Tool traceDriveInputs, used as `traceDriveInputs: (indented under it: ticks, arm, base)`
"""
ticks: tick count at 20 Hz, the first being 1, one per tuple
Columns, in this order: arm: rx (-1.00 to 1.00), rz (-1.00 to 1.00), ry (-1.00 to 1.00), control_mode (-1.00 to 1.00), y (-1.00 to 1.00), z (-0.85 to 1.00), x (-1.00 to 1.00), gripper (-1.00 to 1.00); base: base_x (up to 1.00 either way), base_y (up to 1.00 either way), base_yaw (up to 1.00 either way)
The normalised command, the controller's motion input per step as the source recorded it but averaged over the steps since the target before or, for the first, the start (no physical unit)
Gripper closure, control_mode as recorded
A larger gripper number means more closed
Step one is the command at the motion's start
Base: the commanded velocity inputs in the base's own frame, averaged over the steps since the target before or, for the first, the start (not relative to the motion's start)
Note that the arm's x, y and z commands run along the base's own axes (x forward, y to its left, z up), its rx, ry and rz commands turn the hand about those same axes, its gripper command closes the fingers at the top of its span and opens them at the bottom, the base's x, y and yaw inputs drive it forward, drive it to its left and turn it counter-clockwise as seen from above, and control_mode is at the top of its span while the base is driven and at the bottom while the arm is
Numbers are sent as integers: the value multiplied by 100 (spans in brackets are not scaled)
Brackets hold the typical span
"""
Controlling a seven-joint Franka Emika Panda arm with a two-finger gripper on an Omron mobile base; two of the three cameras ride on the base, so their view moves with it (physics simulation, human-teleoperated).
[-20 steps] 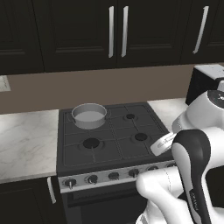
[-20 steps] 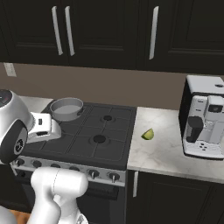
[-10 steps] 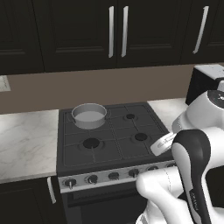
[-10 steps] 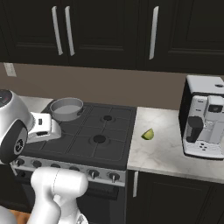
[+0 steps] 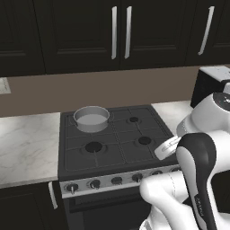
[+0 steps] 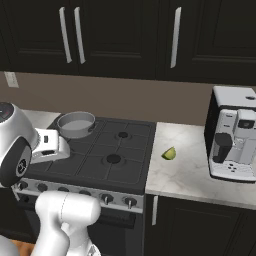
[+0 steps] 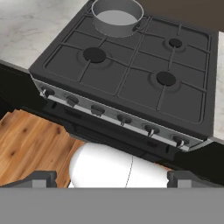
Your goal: Turn on the burner for the pot on the stove. Wait thirty seconds for the pot to heat up. Then add the lemon wedge to the pot.
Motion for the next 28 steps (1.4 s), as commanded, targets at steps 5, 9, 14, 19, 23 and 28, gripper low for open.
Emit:
traceDriveInputs:
  ticks: [5, 9, 14, 19, 23, 28]
  arm:
    - [0, 0, 0, -100, 0, 0, 0, -100]
    - [0, 0, 0, -100, 0, 0, 0, -100]
    - [0, 0, 0, -100, 0, 0, 0, -100]
    - [0, 0, 0, -100, 0, 0, 0, -100]
    - [0, 0, 0, -100, 0, 0, 0, -100]
    - [0, 0, 0, -100, 0, 0, 0, -100]
  base:
    - [0, 0, 0]
    - [0, 0, 0]
    - [0, 0, 0]
    - [0, 0, 0]
    - [0, 0, 0]
    - [0, 0, 0]
